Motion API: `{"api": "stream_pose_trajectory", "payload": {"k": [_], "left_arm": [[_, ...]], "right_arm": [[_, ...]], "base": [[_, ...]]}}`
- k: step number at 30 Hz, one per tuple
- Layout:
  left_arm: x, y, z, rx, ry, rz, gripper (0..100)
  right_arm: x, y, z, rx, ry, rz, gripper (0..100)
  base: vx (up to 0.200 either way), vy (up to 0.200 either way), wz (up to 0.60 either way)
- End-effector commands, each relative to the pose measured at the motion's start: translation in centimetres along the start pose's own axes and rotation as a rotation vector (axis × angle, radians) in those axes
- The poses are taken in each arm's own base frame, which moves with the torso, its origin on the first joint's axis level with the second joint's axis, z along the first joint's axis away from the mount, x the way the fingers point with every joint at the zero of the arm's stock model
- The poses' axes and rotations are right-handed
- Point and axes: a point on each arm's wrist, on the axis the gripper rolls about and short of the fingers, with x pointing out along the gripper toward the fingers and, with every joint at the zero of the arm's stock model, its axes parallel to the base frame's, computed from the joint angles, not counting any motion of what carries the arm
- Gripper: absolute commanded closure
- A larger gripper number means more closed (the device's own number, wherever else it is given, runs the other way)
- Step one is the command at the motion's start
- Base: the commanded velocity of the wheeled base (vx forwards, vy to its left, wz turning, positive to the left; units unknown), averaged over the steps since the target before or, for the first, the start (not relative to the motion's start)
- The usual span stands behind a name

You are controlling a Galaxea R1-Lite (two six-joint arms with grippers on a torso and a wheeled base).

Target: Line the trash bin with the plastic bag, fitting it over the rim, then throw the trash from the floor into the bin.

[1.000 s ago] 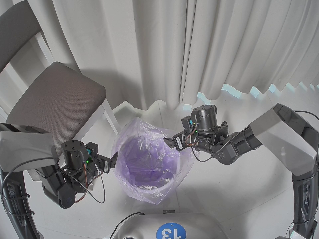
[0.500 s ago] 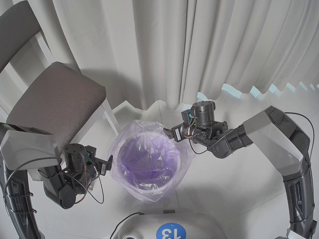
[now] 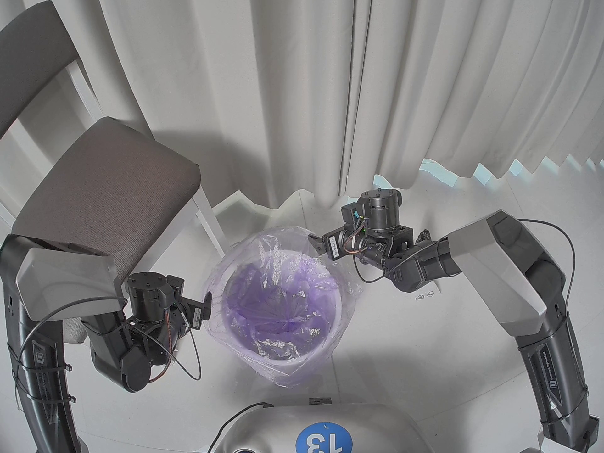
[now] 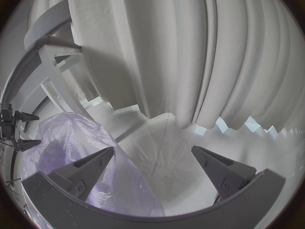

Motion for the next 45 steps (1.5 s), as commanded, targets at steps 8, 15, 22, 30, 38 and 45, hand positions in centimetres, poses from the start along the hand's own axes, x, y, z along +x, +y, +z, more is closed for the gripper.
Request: {"api": "stream_pose_trajectory", "payload": {"k": [8, 15, 22, 30, 38, 45], "left_arm": [[0.6, 0.4, -1.0, -0.007, 0.031, 0.016, 0], [0.8, -0.3, -2.2, 0.006, 0.063, 0.0, 0], [1.0, -0.8, -3.5, 0.016, 0.075, -0.006, 0], [0.2, -0.5, -3.2, 0.003, 0.044, -0.013, 0], [-2.1, 0.0, -3.4, -0.009, 0.059, -0.071, 0], [-3.7, 0.3, -3.6, -0.012, 0.074, -0.149, 0]], "right_arm": [[1.4, -0.6, -1.3, 0.008, 0.019, 0.006, 0], [1.6, -1.5, -2.1, 0.013, 0.034, -0.009, 0], [2.0, -2.2, -2.2, 0.047, 0.022, -0.023, 0], [-1.4, -3.0, 1.6, 0.083, 0.061, -0.029, 0], [-7.5, -3.5, 1.2, 0.035, 0.222, -0.011, 0], [-11.1, -4.2, -1.8, -0.027, 0.324, 0.005, 0]], "base": [[0.0, 0.0, 0.0], [0.0, 0.0, 0.0], [0.0, 0.0, 0.0], [0.0, 0.0, 0.0], [0.0, 0.0, 0.0], [0.0, 0.0, 0.0]]}}
